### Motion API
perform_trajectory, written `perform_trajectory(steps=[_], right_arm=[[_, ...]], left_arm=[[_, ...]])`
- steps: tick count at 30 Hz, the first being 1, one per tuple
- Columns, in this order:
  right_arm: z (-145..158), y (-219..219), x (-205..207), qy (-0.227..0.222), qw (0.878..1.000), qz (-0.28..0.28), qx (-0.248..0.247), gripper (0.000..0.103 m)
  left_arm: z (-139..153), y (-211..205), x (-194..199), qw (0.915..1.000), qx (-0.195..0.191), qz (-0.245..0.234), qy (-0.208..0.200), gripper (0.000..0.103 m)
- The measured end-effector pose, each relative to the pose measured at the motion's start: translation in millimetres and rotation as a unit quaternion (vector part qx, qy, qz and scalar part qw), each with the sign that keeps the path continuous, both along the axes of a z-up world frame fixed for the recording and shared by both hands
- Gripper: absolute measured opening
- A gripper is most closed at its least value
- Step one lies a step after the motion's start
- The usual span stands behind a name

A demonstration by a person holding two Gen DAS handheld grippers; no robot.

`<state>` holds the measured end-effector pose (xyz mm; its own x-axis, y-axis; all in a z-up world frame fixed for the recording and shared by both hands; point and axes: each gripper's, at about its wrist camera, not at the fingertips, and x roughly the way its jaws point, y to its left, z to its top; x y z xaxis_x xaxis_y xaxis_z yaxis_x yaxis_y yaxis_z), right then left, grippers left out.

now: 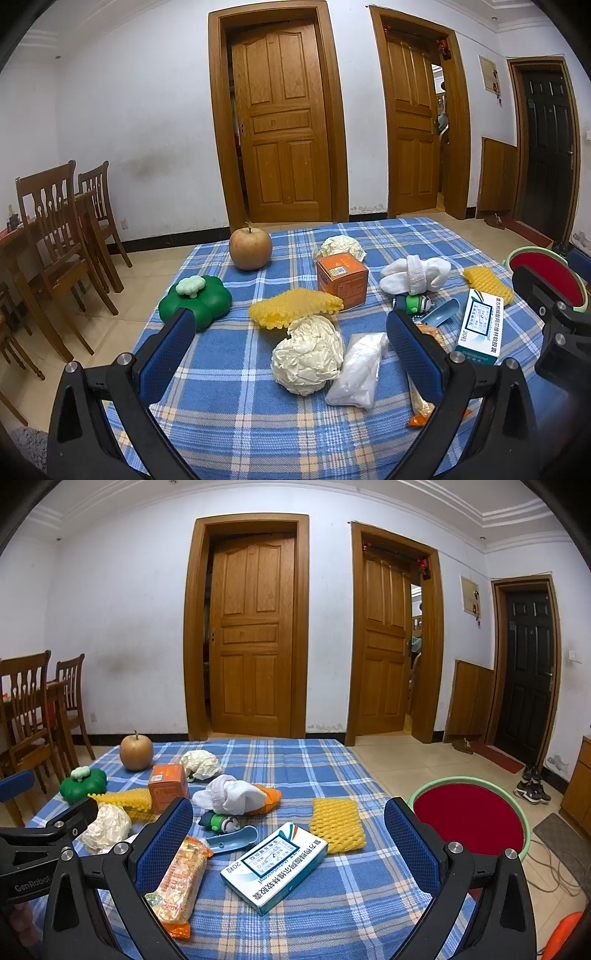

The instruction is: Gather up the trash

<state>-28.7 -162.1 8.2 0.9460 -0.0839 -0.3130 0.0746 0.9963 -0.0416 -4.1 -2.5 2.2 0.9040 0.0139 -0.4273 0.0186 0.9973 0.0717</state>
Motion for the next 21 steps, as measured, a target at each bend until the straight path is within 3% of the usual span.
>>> perform_trajectory(steps=[21], right_arm=[[0.9, 0.0, -0.9, -0.001, 1.000, 0.000, 0.001, 0.103]], left_arm=[[-0.5, 1.7, 0.9, 1.0000, 0.002, -0.001, -0.001, 0.101]])
